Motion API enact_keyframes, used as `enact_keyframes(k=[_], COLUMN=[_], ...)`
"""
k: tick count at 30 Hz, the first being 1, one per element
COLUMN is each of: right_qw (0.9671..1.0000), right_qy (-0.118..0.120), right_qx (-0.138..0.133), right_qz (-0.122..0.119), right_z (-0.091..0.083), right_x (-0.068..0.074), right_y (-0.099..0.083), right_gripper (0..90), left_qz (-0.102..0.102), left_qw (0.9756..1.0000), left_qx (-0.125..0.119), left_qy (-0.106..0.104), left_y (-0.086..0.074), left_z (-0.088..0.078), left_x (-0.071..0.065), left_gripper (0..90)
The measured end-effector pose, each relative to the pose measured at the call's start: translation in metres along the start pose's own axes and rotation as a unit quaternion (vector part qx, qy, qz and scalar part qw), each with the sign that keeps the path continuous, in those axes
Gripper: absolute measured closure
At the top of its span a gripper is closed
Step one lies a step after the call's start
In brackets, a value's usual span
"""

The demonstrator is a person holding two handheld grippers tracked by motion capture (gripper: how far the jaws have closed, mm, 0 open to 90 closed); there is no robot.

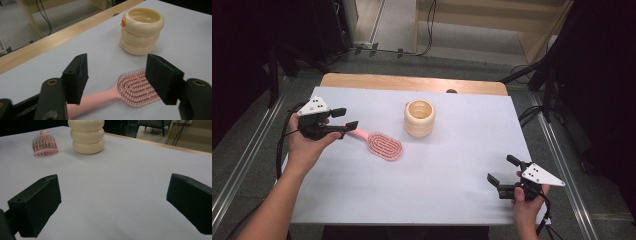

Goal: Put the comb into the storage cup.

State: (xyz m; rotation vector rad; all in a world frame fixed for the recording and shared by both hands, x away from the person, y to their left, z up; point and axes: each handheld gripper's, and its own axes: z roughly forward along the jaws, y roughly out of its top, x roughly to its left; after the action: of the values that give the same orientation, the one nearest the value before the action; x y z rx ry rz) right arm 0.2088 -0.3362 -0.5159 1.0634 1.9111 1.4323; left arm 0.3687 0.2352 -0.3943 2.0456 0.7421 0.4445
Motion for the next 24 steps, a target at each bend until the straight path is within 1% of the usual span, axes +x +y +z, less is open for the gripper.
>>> enact_keyframes(k=[2,4,5,6,7,8,9,10,11,12,13,14,15,16,17,18,19,20,21,22,23,24], right_qw=[1.0000,1.0000,1.0000,1.0000,1.0000,1.0000,1.0000,1.0000,1.0000,1.0000,1.0000,1.0000,1.0000,1.0000,1.0000,1.0000,1.0000,1.0000,1.0000,1.0000,1.0000,1.0000], right_qy=[0.000,0.001,0.001,0.001,0.001,0.001,0.001,0.001,0.001,0.000,0.000,0.000,-0.001,0.000,-0.001,-0.001,0.000,-0.001,0.000,-0.001,-0.001,0.000], right_qx=[0.000,0.000,0.000,0.000,0.000,0.000,0.001,0.001,0.001,0.001,0.001,0.001,0.001,0.002,0.002,0.002,0.003,0.003,0.003,0.003,0.003,0.003], right_qz=[-0.002,-0.002,-0.002,-0.002,-0.002,-0.002,-0.002,-0.002,-0.002,-0.002,-0.002,-0.002,-0.002,-0.002,-0.001,-0.001,-0.001,-0.001,-0.002,-0.002,-0.002,-0.002], right_z=[0.000,0.000,0.000,0.000,0.000,0.000,0.000,0.000,0.000,0.001,0.001,0.001,0.001,0.001,0.001,0.001,0.001,0.001,0.001,0.001,0.001,0.001], right_x=[0.000,0.000,0.000,0.000,0.000,0.000,0.000,0.000,0.000,0.000,0.000,0.000,0.000,0.000,0.000,0.000,0.000,0.000,0.000,0.000,0.000,0.000], right_y=[0.000,0.000,0.000,0.000,0.000,0.000,0.000,0.000,0.000,0.000,0.000,0.000,0.000,0.000,0.000,0.000,0.000,0.000,0.000,0.000,0.000,0.000], right_gripper=[0.0,0.0,0.0,0.0,0.0,0.0,0.0,0.0,0.0,0.0,0.0,0.0,0.0,0.0,0.0,0.0,0.0,0.0,0.0,0.0,0.0,0.0], left_qz=[0.000,0.005,0.004,0.004,0.002,0.003,0.004,0.013,0.018,0.024,0.026,0.024,0.024,0.027,0.027,0.027,0.026,0.025,0.022,0.021,0.021,0.017], left_qw=[0.9998,0.9991,0.9980,0.9980,0.9968,0.9961,0.9954,0.9945,0.9944,0.9942,0.9937,0.9929,0.9917,0.9897,0.9885,0.9885,0.9874,0.9869,0.9853,0.9829,0.9829,0.9817], left_qx=[0.019,0.038,0.062,0.062,0.079,0.088,0.095,0.103,0.102,0.102,0.106,0.114,0.124,0.138,0.146,0.146,0.154,0.157,0.166,0.180,0.180,0.187], left_qy=[0.010,0.014,0.015,0.015,0.012,0.010,0.010,0.015,0.021,0.023,0.025,0.022,0.023,0.026,0.028,0.028,0.029,0.029,0.030,0.032,0.032,0.031], left_y=[0.002,0.003,0.005,0.005,0.005,0.006,0.006,0.006,0.006,0.006,0.006,0.006,0.006,0.006,0.007,0.007,0.007,0.007,0.007,0.005,0.005,0.004], left_z=[0.006,0.012,0.018,0.018,0.023,0.026,0.030,0.033,0.035,0.038,0.041,0.044,0.048,0.053,0.056,0.056,0.060,0.062,0.066,0.072,0.072,0.076], left_x=[0.003,0.007,0.010,0.010,0.013,0.015,0.017,0.018,0.018,0.019,0.020,0.022,0.024,0.027,0.029,0.029,0.031,0.033,0.036,0.040,0.040,0.042], left_gripper=[47.3,56.0,63.3,67.1,67.1,72.0,75.4,84.4,84.4,90.0,90.0,90.0,90.0,90.0,90.0,90.0,90.0,90.0,90.0,90.0,90.0,90.0])
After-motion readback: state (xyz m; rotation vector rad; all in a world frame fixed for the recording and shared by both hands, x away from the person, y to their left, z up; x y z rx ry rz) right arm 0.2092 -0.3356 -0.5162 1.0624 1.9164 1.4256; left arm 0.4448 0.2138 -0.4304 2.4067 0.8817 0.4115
